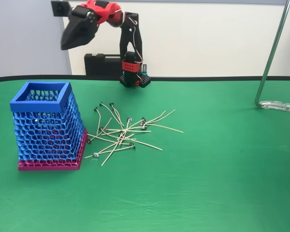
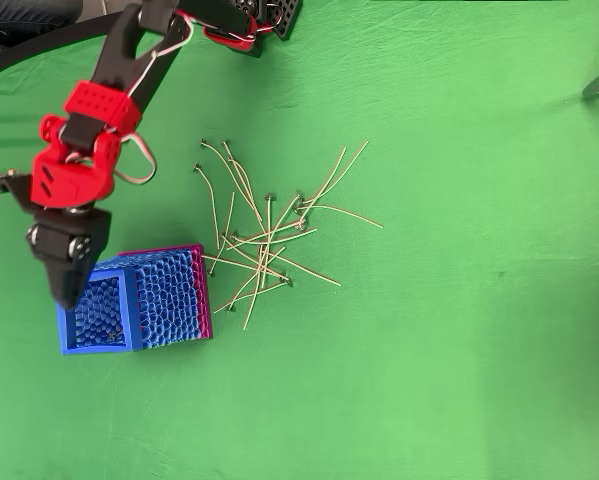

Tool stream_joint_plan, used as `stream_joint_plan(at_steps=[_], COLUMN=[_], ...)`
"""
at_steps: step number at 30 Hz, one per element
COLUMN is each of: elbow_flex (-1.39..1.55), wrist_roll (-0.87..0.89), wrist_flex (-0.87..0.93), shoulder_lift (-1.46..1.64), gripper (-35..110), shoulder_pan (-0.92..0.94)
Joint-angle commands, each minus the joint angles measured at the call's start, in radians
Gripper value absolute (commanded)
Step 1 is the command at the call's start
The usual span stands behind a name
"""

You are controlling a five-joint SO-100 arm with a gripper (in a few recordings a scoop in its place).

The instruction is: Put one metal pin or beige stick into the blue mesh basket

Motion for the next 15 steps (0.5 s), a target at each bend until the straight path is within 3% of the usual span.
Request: stream_joint_plan(at_steps=[1,15], elbow_flex=[0.101,0.704], wrist_roll=[-0.034,-0.04], wrist_flex=[0.046,0.155], shoulder_lift=[0.192,0.707], gripper=[0,0], shoulder_pan=[-0.043,-0.233])
